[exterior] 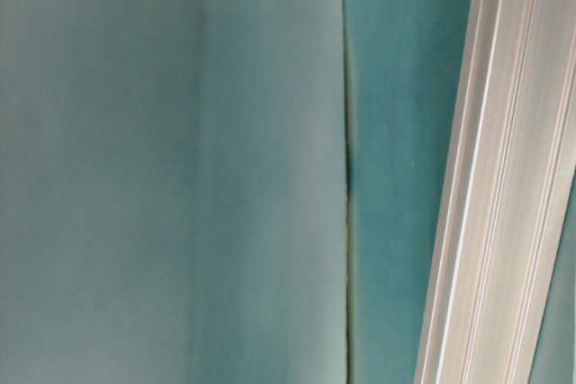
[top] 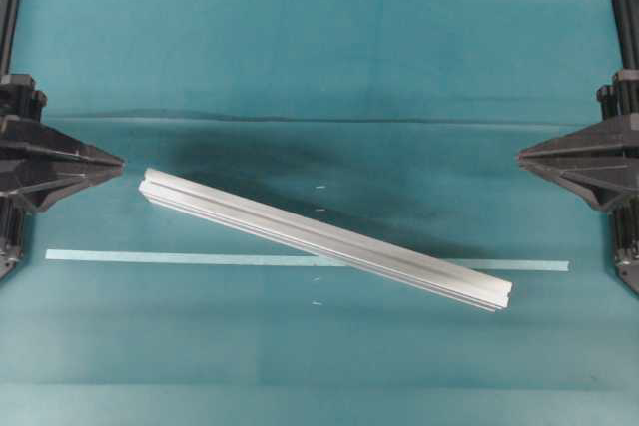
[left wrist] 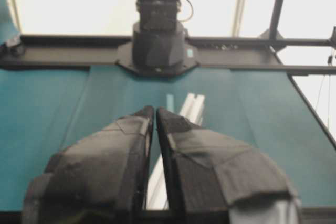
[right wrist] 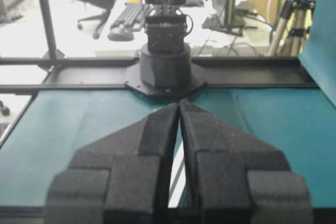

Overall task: Lift the metal rail with both hands.
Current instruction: 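Move both grippers down onto the silver rail's two ends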

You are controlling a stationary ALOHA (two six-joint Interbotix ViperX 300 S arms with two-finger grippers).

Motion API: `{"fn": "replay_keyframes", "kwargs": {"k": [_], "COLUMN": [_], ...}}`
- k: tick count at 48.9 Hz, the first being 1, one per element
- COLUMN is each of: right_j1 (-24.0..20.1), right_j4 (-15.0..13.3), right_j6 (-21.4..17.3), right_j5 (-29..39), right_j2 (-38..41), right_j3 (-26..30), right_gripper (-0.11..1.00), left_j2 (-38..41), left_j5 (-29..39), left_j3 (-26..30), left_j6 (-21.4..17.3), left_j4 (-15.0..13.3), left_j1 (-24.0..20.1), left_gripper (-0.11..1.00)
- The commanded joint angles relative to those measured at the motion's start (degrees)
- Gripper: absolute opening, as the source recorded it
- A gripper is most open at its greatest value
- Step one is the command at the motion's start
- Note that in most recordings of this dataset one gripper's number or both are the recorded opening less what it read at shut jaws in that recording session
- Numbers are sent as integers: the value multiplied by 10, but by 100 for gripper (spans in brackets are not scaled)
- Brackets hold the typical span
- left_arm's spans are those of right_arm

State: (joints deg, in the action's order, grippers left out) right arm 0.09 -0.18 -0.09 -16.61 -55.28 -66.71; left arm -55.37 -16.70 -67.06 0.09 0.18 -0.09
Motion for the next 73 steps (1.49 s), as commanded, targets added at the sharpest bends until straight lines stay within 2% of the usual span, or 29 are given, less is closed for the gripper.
{"fn": "replay_keyframes", "kwargs": {"k": [1,4,9,17,26,31,42,53,64,69,73], "right_j1": [-4,-6,-5,-5,-7,-11,-20,-21,-20,-20,-20], "right_j4": [4,32,61,61,61,61,61,61,60,63,70], "right_j6": [-10,-22,-59,-114,-170,-184,-185,-185,-184,-185,-187], "right_j5": [-3,16,84,231,374,419,481,543,600,600,601], "right_j2": [7,10,16,38,91,124,210,300,365,379,389], "right_j3": [9,22,44,84,131,156,209,264,312,316,316], "right_gripper": [14,14,1,-2,-2,-2,-2,-1,6,16,31], "left_j2": [25,40,65,112,180,229,318,359,387,396,401], "left_j5": [54,120,229,326,389,423,534,577,577,576,574], "left_j3": [41,70,120,180,227,255,320,331,332,330,330], "left_j6": [25,40,42,12,-25,-49,-123,-171,-177,-176,-176], "left_j4": [6,6,11,11,11,11,11,11,11,11,11], "left_j1": [-13,-27,-43,-51,-51,-51,-53,-55,-57,-57,-57], "left_gripper": [14,9,-3,-6,-6,-6,-6,-6,-3,6,21]}}
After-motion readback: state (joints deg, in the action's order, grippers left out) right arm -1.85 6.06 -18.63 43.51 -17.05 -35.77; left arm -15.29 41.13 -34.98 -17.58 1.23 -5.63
